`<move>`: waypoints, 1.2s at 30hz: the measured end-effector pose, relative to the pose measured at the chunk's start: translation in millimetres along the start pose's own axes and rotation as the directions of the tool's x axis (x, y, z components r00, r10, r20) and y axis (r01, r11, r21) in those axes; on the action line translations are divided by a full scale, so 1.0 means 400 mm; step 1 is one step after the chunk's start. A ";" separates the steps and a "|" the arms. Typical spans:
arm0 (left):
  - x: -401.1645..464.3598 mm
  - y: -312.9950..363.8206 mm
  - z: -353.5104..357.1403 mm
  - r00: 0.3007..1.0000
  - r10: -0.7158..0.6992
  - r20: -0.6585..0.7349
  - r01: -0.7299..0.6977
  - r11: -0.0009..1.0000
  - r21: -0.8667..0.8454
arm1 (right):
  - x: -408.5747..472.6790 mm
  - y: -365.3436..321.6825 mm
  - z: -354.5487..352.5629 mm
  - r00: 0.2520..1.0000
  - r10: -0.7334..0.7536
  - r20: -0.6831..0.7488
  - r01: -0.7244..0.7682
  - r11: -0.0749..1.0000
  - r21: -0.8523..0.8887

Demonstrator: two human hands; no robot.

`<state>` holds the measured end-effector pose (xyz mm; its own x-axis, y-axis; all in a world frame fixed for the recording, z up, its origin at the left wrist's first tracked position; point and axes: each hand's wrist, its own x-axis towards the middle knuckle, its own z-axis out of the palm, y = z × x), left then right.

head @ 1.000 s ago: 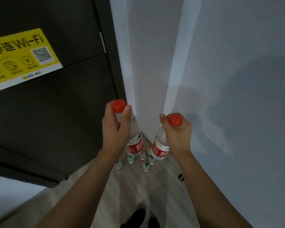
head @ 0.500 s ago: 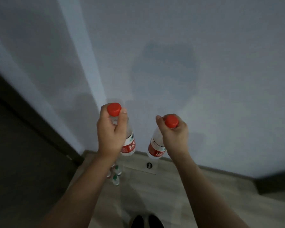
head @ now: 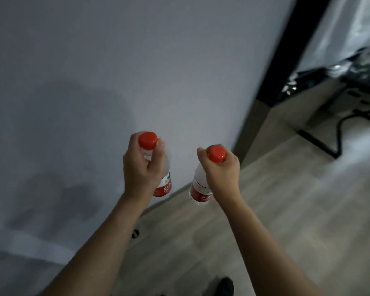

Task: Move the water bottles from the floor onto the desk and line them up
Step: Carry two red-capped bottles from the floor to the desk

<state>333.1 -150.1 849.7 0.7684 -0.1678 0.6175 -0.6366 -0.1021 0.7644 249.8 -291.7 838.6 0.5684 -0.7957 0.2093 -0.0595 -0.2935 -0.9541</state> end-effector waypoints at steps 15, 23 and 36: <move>-0.098 0.187 0.563 0.914 0.086 0.396 0.010 0.973 -0.232 | 0.128 0.159 -0.495 0.913 0.070 -0.402 -0.107 0.992 -0.070; -0.110 0.273 0.790 0.912 0.128 0.389 -0.017 0.961 -0.275 | 0.237 0.223 -0.697 0.906 0.078 -0.415 -0.135 0.985 -0.110; -0.102 0.382 1.131 0.870 0.177 0.460 -0.013 0.941 -0.337 | 0.366 0.284 -1.008 0.811 0.016 -0.585 -0.097 0.989 -0.107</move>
<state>175.0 -602.5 857.7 0.5263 -0.6151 0.5872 -0.5873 0.2365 0.7741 -4.7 -655.0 847.2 -0.0205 -0.9599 0.2796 -0.2021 -0.2699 -0.9414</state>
